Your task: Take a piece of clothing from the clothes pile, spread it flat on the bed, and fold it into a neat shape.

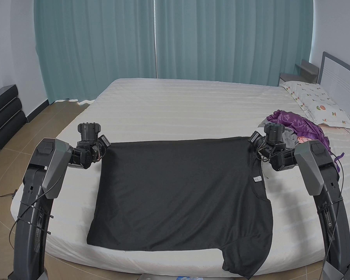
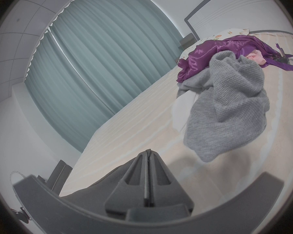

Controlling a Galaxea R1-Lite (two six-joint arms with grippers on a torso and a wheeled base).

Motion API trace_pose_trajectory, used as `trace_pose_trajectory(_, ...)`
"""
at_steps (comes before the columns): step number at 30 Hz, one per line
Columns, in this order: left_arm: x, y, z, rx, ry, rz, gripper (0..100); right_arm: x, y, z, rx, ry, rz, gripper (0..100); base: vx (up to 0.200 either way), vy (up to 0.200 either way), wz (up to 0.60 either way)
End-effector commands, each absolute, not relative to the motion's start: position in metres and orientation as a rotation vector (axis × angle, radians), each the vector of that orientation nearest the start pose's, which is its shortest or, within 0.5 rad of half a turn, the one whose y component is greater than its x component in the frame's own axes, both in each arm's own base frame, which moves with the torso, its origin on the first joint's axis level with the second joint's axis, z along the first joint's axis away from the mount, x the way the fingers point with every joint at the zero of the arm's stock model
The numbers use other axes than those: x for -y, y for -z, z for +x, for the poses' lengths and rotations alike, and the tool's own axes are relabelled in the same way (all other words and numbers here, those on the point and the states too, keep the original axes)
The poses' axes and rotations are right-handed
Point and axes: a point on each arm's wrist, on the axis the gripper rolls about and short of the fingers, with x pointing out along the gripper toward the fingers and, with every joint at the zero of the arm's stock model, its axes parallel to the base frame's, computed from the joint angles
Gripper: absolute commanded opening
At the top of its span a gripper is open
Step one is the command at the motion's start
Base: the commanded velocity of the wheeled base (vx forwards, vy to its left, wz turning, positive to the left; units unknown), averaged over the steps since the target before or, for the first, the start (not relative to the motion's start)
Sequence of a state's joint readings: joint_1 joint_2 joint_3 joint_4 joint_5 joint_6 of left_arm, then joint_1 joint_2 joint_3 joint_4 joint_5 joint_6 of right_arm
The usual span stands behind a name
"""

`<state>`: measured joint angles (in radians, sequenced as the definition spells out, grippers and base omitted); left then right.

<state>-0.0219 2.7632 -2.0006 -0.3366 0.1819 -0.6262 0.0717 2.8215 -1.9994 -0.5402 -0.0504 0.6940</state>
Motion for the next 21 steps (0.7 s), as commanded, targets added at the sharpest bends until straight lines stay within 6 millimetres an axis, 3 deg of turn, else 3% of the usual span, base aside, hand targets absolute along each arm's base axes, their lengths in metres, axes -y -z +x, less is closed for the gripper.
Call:
trace_pose_trajectory(1,0.009,0.004,0.55,-0.371,-0.283,-0.57,0,-0.038,0.012,0.556,-0.275,0.079,0.67,0,0.0,0.0,0.0)
trace_pose_trajectory(10,0.014,0.008,0.552,-0.352,-0.265,-0.573,0,-0.04,0.015,0.557,-0.265,0.071,0.662,0,0.0,0.0,0.0)
trace_pose_trajectory(21,0.019,0.024,0.551,-0.378,-0.261,-0.568,0,-0.044,0.051,0.554,-0.327,0.082,0.619,0,0.0,0.0,0.0)
